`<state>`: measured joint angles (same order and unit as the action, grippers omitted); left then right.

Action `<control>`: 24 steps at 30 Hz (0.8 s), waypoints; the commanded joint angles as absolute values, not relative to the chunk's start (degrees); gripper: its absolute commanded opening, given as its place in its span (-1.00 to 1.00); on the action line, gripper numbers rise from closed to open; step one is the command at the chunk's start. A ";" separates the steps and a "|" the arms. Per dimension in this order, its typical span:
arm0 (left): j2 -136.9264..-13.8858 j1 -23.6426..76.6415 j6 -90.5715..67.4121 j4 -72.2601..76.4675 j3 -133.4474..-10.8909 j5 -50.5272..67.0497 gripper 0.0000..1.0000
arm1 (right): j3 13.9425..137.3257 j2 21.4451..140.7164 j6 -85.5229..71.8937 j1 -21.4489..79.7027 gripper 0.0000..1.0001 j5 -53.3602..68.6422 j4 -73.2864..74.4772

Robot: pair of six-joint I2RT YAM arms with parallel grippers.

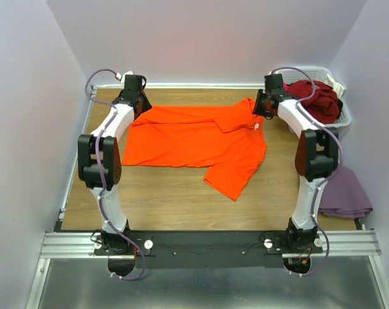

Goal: Fold and stack the t-shirts
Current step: Fold the flattened tshirt in 1/3 of the way, then grap the side of the flattened tshirt closest away from the robot with both arms

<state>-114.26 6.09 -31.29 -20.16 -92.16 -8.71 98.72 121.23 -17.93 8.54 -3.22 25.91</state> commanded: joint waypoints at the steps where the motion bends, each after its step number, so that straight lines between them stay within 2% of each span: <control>1: -107.41 8.08 -34.09 -18.19 -84.39 -12.65 -0.15 | 90.81 111.72 -18.19 10.45 -0.19 -1.50 26.63; 8: -100.04 12.04 -38.93 -11.17 -66.29 -11.25 -0.15 | 71.91 100.38 -22.50 18.27 -0.19 -2.19 21.98; 12: -95.55 13.88 -40.69 -7.92 -54.53 -11.86 -0.16 | 64.01 95.90 -25.13 28.00 -0.19 -7.37 21.01; 18: -89.65 14.15 -40.96 -7.38 -47.30 -15.55 -0.15 | 56.00 92.21 -29.61 34.62 -0.19 -8.87 19.51; 24: -87.81 14.15 -41.66 -7.03 -45.70 -16.79 -0.16 | 49.49 90.18 -31.73 35.59 -0.19 -8.17 18.37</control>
<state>-89.89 14.11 -40.40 -8.43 -46.54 -13.74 53.12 92.05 -28.71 34.98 -6.04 20.38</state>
